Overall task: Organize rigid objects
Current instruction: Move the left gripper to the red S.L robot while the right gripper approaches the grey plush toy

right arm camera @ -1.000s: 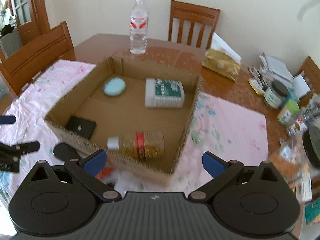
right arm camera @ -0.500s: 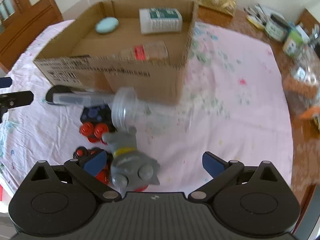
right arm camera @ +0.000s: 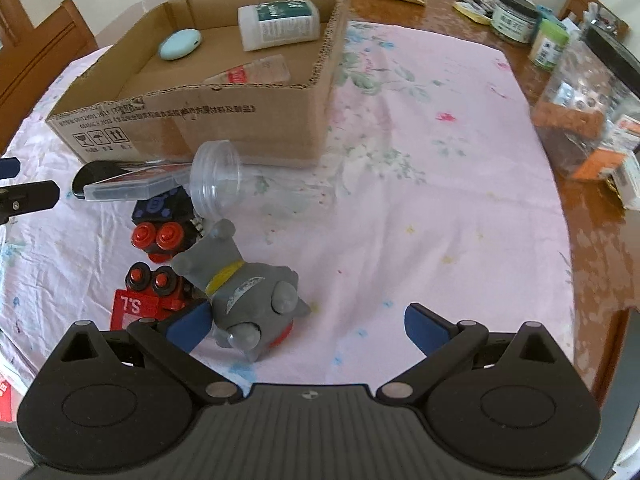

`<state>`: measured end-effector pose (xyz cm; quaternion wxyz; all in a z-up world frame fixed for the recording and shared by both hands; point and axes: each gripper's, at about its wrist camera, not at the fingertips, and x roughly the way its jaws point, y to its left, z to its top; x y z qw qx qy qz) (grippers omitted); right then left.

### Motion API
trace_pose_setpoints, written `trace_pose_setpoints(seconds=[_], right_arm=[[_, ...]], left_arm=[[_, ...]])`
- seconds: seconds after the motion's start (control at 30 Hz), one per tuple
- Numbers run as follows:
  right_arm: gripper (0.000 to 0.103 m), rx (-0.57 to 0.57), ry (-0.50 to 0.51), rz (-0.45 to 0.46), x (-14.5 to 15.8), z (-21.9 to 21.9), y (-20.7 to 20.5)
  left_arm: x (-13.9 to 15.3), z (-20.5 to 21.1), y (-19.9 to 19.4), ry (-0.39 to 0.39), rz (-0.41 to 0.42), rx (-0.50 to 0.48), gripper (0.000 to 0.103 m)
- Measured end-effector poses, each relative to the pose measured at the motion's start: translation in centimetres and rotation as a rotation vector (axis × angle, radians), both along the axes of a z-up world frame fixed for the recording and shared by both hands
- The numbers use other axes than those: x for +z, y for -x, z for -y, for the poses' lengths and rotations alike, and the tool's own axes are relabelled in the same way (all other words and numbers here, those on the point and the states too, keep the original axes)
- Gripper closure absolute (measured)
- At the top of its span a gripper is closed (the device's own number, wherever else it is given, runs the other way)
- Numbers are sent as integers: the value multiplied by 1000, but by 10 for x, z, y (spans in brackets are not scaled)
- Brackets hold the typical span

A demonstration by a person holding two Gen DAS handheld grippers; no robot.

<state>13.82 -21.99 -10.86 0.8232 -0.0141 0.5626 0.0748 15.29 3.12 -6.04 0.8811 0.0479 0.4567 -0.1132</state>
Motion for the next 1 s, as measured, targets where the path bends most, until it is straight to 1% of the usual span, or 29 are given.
trace_pose_setpoints(seconds=[0.1, 0.2, 0.27, 0.43, 0.53, 0.6, 0.73, 0.93, 1.0], right_arm=[[0, 3, 12, -10, 2, -5, 1], [0, 13, -31, 1, 9, -13, 1], [0, 10, -62, 27, 15, -18, -2], [0, -41, -58, 85, 15, -33, -18], [0, -95, -44, 79, 5, -38, -26], [0, -111, -21, 68, 0, -39, -26], [0, -142, -61, 51, -2, -32, -12], [0, -152, -53, 7, -2, -34, 6], [5, -149, -50, 11, -1, -37, 8]], left_arm=[[0, -2, 0, 2, -1, -2, 3], [0, -2, 0, 2, 2, -7, 3], [1, -3, 1, 3, 5, -10, 3], [4, -5, 4, 1, 11, -18, 3], [4, -7, 5, -2, 6, -26, 3], [3, -8, 6, -3, 2, -34, 3], [2, -8, 6, -4, -4, -53, 3], [0, 0, 1, 14, -5, -84, 3], [0, 4, 0, 17, -3, -97, 3]])
